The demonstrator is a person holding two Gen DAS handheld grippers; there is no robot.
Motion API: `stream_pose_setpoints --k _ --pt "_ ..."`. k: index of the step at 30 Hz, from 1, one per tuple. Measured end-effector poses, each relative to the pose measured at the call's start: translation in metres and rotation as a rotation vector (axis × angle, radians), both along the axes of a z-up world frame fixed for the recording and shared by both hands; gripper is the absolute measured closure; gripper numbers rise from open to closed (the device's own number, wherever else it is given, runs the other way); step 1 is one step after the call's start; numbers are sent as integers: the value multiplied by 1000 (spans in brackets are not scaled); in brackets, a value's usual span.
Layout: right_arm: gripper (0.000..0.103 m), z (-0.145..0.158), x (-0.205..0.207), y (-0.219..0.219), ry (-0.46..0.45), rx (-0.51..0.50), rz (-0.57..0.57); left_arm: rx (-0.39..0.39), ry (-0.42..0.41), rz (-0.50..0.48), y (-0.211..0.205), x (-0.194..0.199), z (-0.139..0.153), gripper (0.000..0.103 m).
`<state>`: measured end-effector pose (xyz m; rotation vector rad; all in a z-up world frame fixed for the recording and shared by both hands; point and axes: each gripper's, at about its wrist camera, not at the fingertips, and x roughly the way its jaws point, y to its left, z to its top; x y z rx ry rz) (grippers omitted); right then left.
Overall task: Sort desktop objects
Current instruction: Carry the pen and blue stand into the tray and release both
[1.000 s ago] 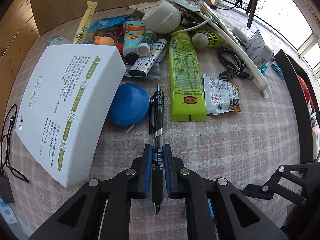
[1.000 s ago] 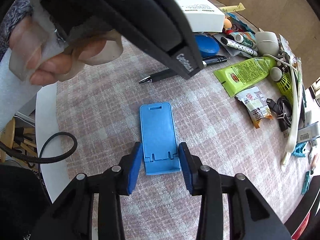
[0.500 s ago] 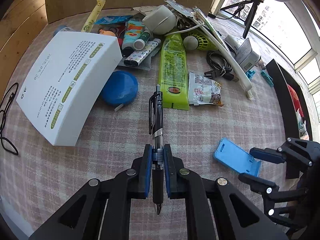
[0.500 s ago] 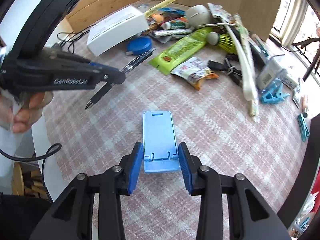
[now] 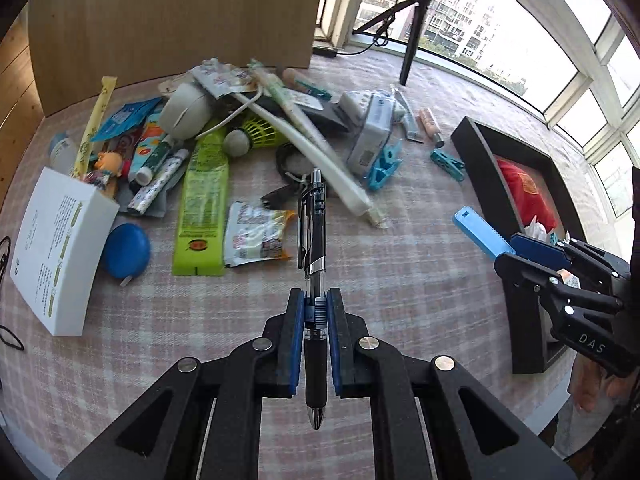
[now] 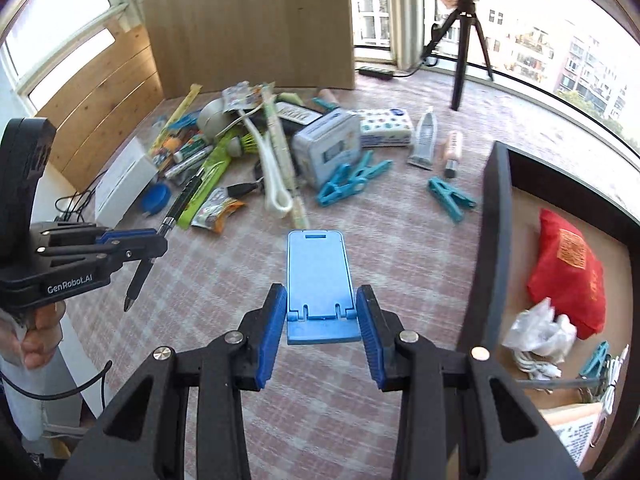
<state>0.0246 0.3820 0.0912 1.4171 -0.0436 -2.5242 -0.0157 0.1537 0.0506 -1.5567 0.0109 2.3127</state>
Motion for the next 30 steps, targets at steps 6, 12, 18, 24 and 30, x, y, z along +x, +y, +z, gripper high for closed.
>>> stream_pose_setpoints --k 6,12,18,24,30 --pt "67 15 9 81 39 6 -187 41 23 -138 91 -8 34 93" --pt "67 20 28 157 41 26 -351 73 34 -267 177 -3 46 93" --pt "67 24 43 210 42 30 -454 85 43 -375 250 10 55 93" --pt "58 24 48 234 40 32 -498 86 34 -473 298 25 61 80" --pt "44 26 44 237 49 16 -522 49 96 -445 301 26 63 48"
